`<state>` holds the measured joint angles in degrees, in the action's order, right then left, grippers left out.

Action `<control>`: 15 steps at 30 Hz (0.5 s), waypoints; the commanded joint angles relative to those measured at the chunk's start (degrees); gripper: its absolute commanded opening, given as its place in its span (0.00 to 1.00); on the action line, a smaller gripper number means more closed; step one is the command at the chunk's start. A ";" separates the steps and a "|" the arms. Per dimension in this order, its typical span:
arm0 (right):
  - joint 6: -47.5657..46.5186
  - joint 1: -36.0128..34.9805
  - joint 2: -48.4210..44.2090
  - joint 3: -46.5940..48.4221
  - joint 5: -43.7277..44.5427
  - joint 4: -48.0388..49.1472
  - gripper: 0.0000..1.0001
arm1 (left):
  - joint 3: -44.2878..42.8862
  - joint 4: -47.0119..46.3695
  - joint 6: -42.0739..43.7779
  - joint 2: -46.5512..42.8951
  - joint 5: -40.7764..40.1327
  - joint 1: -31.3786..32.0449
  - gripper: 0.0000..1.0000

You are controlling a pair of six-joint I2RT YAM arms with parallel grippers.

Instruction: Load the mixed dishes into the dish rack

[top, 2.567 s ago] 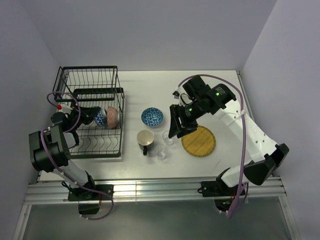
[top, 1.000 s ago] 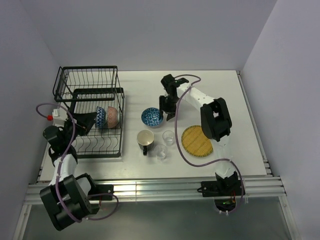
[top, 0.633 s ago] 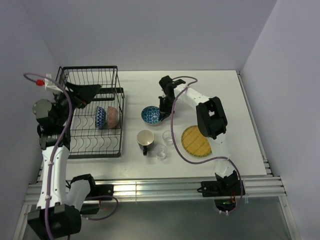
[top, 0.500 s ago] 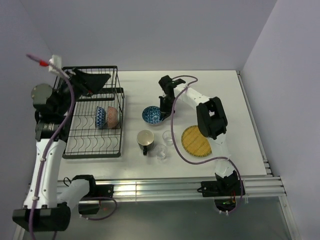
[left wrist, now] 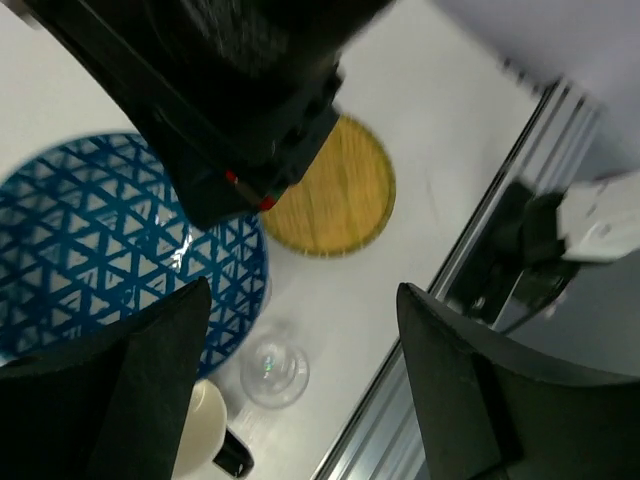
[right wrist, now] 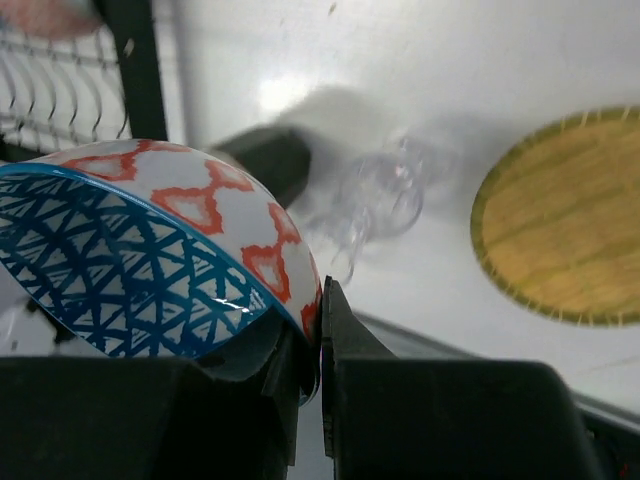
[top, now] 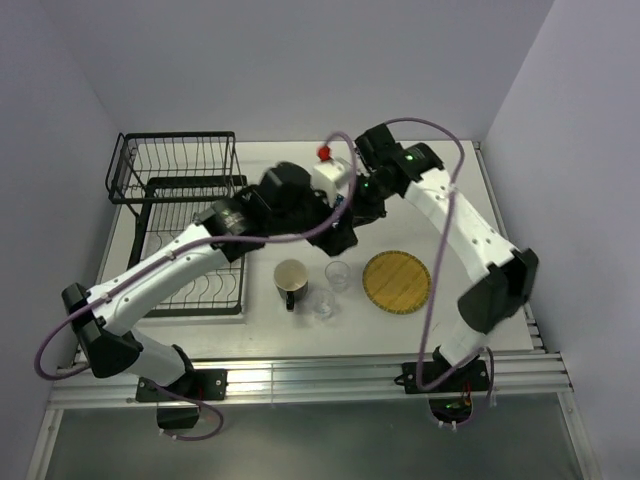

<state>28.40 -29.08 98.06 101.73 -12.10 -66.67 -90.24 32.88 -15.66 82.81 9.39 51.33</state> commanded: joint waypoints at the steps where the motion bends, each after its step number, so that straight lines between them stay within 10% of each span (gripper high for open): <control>1: -1.59 -1.06 -6.91 -4.60 -4.33 -3.99 0.00 | -3.72 7.45 8.89 -0.45 -11.81 8.06 0.81; 15: -1.16 -1.24 -19.83 -12.17 -14.27 -7.42 0.00 | -2.31 16.95 14.69 3.85 -26.27 18.80 0.86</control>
<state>26.68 -30.09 82.59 88.47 -22.00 -74.87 -91.59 46.26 -3.49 85.38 -13.98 68.18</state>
